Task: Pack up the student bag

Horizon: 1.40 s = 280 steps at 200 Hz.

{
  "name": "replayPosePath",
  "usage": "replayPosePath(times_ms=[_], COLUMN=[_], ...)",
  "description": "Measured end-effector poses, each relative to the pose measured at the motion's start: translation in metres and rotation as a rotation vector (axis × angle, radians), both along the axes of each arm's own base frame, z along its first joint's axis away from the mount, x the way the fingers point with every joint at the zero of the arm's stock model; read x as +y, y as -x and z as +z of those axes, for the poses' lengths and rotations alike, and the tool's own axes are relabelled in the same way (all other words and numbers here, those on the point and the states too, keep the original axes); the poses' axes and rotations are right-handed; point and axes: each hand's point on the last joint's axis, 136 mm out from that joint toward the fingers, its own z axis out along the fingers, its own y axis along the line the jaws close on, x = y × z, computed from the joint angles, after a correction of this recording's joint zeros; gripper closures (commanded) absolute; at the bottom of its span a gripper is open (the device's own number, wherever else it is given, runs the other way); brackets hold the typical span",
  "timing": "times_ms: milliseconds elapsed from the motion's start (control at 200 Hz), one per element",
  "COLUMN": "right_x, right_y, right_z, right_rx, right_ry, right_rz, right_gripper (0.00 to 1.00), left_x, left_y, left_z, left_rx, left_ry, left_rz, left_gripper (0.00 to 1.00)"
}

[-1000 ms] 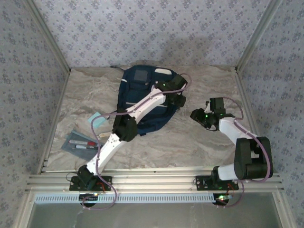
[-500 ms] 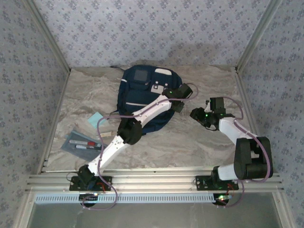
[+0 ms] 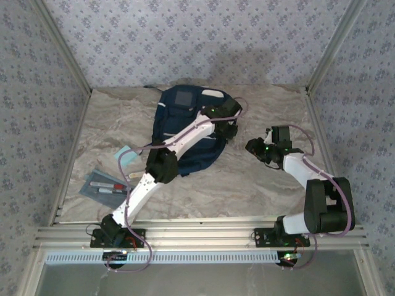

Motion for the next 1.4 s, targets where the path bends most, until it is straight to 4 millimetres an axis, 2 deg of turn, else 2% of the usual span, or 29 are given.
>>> replayPosePath(times_ms=[170,290,450,610,720,1074,1139,1284,1399], right_x=[0.007,0.019,0.031,0.021,0.014,0.015,0.017,0.022,0.024], right_y=[-0.018,-0.028,-0.028,-0.021,-0.020,-0.037,-0.040,-0.047,-0.052], right_z=[0.007,0.011,0.011,-0.006,-0.009,0.021,0.016,-0.008,-0.014], right_rx=[-0.039,-0.056,-0.073,-0.049,-0.054,-0.150,-0.140,-0.090,-0.089], right_ry=[-0.082,-0.153,-0.267,-0.354,-0.412,-0.586,-0.610,-0.653,-0.691], right_rz=[-0.049,-0.077,-0.165,-0.331,-0.434,-0.564,-0.576,-0.609,-0.624], right_gripper=[0.66,0.58,0.51,0.50,0.50,0.50,0.50,0.52,0.62], left_x=[-0.010,-0.020,-0.028,-0.032,-0.036,-0.046,-0.048,-0.050,-0.050], left_y=[0.011,0.021,0.027,0.025,0.023,0.019,0.019,0.020,0.020], left_z=[0.036,0.047,0.045,0.042,0.041,0.047,0.048,0.049,0.049], left_rx=[0.054,0.102,0.155,0.193,0.215,0.238,0.243,0.255,0.259], left_ry=[0.129,0.203,0.251,0.300,0.341,0.447,0.461,0.483,0.488], left_rz=[-0.003,-0.012,0.002,0.037,0.062,0.117,0.122,0.131,0.138], left_gripper=[1.00,1.00,1.00,1.00,1.00,1.00,1.00,1.00,1.00])
